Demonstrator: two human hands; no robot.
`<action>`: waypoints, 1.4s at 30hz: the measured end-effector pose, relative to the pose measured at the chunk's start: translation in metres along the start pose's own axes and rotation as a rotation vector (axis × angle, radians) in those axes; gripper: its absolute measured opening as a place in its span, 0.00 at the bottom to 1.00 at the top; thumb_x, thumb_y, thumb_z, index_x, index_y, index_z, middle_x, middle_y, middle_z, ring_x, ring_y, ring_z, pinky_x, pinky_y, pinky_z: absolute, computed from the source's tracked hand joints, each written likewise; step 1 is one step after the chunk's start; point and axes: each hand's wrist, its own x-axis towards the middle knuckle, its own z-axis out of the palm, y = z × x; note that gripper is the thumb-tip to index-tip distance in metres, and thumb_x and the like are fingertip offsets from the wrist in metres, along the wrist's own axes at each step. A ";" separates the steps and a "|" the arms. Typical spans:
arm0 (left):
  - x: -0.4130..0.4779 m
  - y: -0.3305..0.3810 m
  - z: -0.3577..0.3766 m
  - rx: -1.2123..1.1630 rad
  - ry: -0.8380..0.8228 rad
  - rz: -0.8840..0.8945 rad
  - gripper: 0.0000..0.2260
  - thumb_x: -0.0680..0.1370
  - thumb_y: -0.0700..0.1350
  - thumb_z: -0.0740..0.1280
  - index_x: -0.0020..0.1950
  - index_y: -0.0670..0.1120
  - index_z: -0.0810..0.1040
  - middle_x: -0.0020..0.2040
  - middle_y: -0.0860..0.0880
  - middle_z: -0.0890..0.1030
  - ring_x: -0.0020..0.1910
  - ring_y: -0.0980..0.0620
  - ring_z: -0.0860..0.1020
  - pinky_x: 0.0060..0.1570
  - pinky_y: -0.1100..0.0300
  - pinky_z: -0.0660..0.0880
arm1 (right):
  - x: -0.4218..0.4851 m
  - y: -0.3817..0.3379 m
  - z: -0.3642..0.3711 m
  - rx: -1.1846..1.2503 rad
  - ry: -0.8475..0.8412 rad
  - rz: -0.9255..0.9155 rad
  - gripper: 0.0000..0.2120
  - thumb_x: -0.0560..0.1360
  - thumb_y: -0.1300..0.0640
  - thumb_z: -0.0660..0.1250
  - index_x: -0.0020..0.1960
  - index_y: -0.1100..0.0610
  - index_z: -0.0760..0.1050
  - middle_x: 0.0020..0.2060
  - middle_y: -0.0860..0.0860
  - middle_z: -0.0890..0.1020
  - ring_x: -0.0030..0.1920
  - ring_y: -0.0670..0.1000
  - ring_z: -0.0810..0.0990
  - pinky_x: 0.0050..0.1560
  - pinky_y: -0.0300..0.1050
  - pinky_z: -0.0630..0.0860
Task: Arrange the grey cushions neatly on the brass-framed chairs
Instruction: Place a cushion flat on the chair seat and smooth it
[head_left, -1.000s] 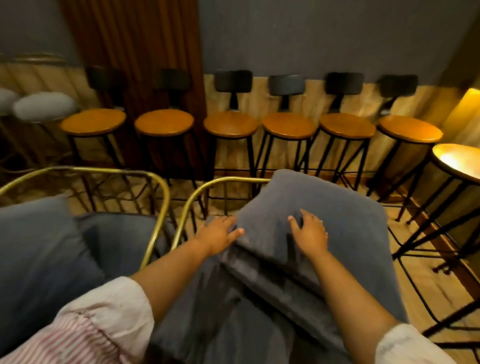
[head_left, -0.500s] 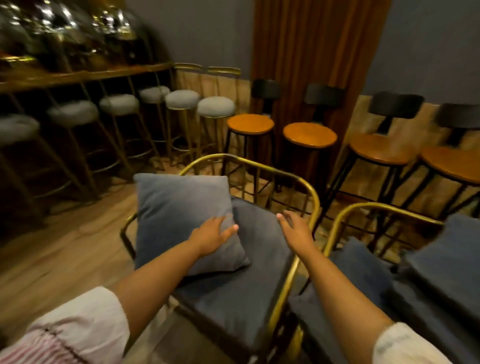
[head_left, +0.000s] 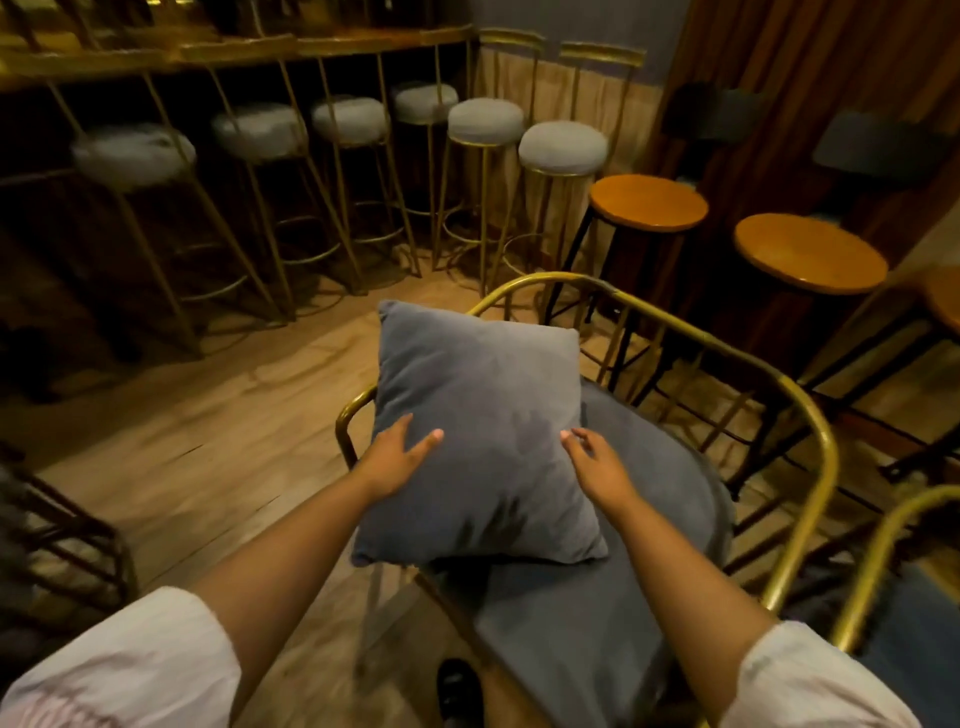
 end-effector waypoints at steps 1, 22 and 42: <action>0.017 -0.005 -0.004 0.002 -0.001 -0.008 0.33 0.76 0.60 0.62 0.77 0.45 0.58 0.75 0.50 0.64 0.75 0.48 0.62 0.73 0.50 0.61 | 0.019 0.002 0.005 0.016 -0.002 0.033 0.27 0.79 0.46 0.59 0.72 0.61 0.66 0.71 0.59 0.70 0.69 0.60 0.70 0.67 0.53 0.68; 0.244 -0.097 -0.004 -0.275 0.214 -0.119 0.47 0.69 0.56 0.74 0.78 0.52 0.46 0.78 0.49 0.59 0.75 0.47 0.61 0.71 0.55 0.61 | 0.239 0.085 0.061 0.276 0.231 0.345 0.52 0.62 0.31 0.70 0.77 0.54 0.56 0.75 0.55 0.63 0.73 0.59 0.65 0.73 0.56 0.64; 0.217 -0.065 0.035 -0.424 -0.140 -0.193 0.40 0.71 0.63 0.67 0.77 0.51 0.55 0.76 0.50 0.65 0.73 0.46 0.65 0.71 0.51 0.63 | 0.139 0.073 -0.014 0.290 0.370 0.459 0.44 0.67 0.41 0.73 0.75 0.56 0.59 0.73 0.57 0.67 0.69 0.63 0.69 0.63 0.59 0.69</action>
